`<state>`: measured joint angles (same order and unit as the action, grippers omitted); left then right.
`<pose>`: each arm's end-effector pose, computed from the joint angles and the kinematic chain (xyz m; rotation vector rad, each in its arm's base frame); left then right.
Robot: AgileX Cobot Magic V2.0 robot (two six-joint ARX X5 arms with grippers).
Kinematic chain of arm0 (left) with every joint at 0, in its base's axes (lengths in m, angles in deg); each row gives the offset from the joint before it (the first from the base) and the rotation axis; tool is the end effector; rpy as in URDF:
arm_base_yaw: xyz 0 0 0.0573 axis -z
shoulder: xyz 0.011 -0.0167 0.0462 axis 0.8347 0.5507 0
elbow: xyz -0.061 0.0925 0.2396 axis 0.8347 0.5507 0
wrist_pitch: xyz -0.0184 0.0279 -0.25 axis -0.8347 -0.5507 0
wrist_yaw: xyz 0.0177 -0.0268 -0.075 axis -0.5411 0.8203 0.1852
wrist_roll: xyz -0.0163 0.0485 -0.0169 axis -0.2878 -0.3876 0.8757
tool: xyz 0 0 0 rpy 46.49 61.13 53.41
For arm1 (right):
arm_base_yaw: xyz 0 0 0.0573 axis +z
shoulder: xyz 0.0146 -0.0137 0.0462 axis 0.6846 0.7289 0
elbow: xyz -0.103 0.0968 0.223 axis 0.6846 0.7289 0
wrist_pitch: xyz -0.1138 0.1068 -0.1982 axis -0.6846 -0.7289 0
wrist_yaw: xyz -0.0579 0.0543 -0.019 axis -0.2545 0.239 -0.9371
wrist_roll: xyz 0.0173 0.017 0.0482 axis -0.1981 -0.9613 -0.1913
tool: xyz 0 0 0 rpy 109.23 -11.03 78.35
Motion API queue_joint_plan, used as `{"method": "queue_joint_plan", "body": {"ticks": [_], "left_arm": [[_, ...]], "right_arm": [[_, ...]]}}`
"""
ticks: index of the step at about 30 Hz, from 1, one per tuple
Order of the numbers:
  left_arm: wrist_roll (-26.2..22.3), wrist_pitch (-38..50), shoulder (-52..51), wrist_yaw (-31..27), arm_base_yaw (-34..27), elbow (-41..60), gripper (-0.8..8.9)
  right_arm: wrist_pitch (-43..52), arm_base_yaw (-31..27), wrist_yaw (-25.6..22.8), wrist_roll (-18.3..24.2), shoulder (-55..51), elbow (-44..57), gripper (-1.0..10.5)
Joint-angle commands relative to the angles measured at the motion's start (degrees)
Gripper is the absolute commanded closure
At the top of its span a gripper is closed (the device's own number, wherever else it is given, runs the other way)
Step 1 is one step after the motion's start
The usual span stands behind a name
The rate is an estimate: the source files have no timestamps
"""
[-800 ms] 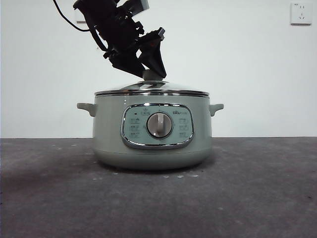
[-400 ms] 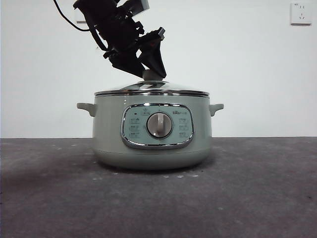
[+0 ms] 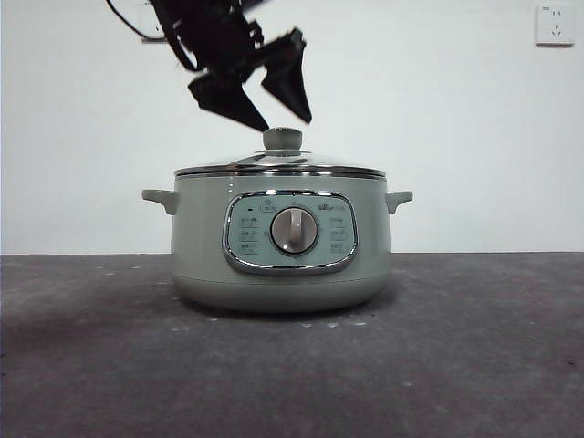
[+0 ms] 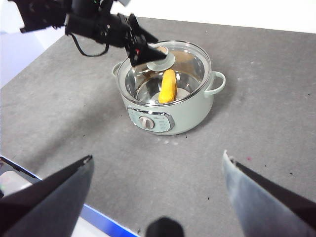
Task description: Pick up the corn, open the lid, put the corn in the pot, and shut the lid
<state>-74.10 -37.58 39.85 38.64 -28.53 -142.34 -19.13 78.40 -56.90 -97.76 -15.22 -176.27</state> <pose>0.3659 -0.2016 0.3237 0.2209 0.5827 -0.7138 0.0196 0.0136 0.4614 0.0097 0.5223 0.5567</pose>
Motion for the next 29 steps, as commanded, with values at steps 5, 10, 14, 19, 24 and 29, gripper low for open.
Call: {"method": "queue_joint_plan", "body": {"ticks": [5,10,14,19,24,29], "left_arm": [[0.48,-10.51,-0.72,0.33,-0.37,-8.50,3.92],[0.46,-19.56,-3.23,2.23,-0.37,-13.77,3.92],[0.55,-23.50,-9.22,2.19,-0.37,-14.19,3.92],[0.55,-32.79,-18.62,1.99,-0.37,-14.19,3.92],[0.52,-42.95,-27.39,2.01,-0.37,-14.19,3.92],[1.46,-48.63,-33.68,2.03,-0.35,-14.16,4.06]], "right_arm": [[-1.49,0.09,-0.37,-0.44,-0.04,0.33,5.1],[-1.49,0.09,-0.76,-0.39,-0.04,0.33,5.1],[-1.49,0.09,-2.38,0.07,-0.04,0.33,5.1],[-1.49,0.09,-2.47,1.05,-0.04,0.33,5.1],[-1.49,0.09,-2.47,1.99,0.11,0.33,5.1],[-1.49,0.09,-2.45,2.21,0.11,0.33,5.1]]}}
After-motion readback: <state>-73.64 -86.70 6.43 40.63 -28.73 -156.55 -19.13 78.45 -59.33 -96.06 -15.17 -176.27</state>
